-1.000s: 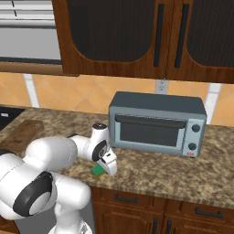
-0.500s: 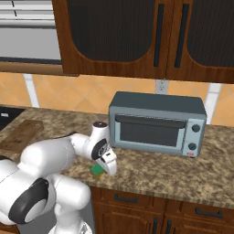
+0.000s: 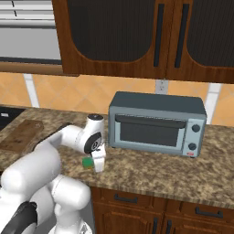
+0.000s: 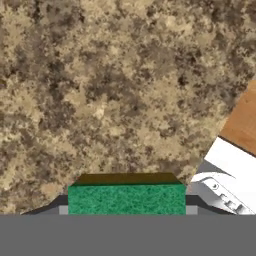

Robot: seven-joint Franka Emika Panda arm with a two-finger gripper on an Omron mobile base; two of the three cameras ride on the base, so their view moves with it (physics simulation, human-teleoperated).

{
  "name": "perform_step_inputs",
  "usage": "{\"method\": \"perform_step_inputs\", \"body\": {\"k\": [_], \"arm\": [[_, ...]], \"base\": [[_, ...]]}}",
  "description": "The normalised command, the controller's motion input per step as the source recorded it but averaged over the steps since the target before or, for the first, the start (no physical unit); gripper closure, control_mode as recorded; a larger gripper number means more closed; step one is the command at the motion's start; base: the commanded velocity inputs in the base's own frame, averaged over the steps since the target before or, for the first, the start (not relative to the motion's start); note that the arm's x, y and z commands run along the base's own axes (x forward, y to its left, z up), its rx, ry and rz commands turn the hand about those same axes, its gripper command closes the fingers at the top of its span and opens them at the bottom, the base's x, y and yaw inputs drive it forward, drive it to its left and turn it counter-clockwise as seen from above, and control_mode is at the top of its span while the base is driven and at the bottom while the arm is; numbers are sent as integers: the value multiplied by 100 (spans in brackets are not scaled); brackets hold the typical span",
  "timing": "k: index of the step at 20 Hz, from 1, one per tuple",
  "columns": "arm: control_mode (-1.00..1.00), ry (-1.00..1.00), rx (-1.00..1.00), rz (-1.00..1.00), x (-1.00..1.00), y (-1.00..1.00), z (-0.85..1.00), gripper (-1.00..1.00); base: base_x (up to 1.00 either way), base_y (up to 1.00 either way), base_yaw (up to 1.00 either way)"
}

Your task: Pick up the sponge from the counter and clean the cutting board by briefly scrubbing or pressing down on the cutting board. Once finished, release the sponge.

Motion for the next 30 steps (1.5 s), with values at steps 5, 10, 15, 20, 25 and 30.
{"method": "perform_step_inputs", "body": {"k": [5,10,15,20,25,30], "arm": [[-100,4,5,-37,0,43,38,100],[-100,8,1,-23,0,54,22,100],[-100,15,0,-13,1,74,27,100],[-100,1,-2,-5,0,91,23,100],[-100,-1,-1,-1,4,100,8,100],[-100,0,-15,-4,5,94,13,100]], "base": [[0,0,0],[0,0,0],[0,0,0],[0,0,0],[0,0,0],[0,0,0]]}}
